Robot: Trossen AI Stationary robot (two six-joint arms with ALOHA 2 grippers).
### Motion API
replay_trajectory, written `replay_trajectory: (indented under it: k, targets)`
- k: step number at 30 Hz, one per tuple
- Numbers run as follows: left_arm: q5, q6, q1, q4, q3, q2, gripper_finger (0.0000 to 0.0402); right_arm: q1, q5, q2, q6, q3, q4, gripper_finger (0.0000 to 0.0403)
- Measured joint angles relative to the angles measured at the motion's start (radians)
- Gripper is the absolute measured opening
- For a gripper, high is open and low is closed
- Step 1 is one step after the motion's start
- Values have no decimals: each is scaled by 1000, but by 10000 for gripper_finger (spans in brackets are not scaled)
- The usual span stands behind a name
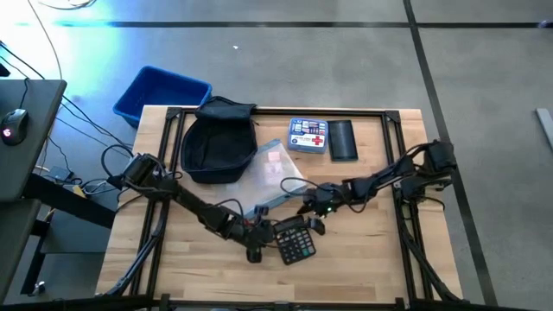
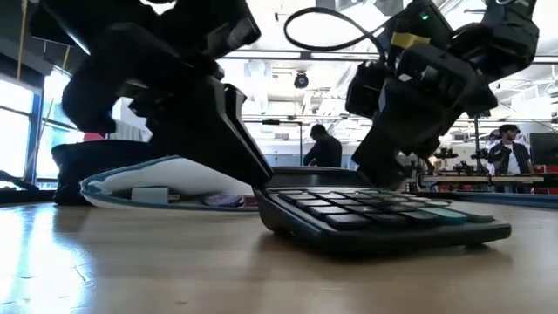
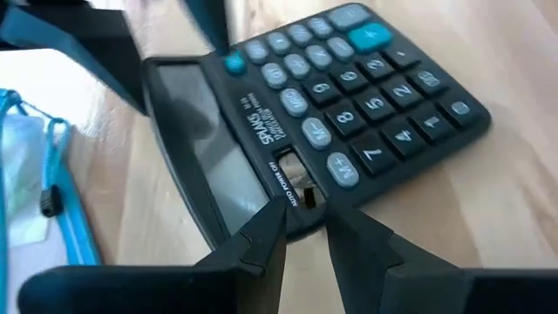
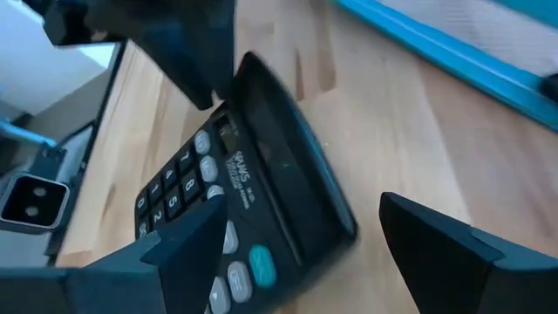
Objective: Unpack backpack
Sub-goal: Put the black calculator on top of the blue first aid kit
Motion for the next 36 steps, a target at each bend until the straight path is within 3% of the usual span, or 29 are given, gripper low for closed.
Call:
replay_trajectory:
  k: [3, 6, 14, 19, 25, 32, 34, 36]
  targets:
    - [0, -5, 7, -9, 0, 0, 65, 6, 0, 44, -22, 34, 0, 275]
    - [0, -5, 6, -9, 0, 0, 65, 6, 0, 68, -29, 49, -3, 241]
    - [-59, -7, -28, -70, 1, -15, 65, 6, 2, 54, 23, 56, 18, 28]
    - [-176, -24, -93, -154, 0, -77, 65, 22, 39, -60, 16, 52, -35, 21]
    - [-364, -25, -169, -182, 1, -133, 65, 29, 316, -382, 16, 51, -391, 14]
    - [-396, -27, -188, -213, 0, -137, 65, 25, 792, -673, 264, 50, -903, 14]
    - [-397, -31, -188, -217, 0, -137, 65, 23, 919, -717, 342, 29, -947, 14]
    - [-396, -31, -188, -222, 0, -137, 65, 11, 1000, -749, 376, -11, -885, 14]
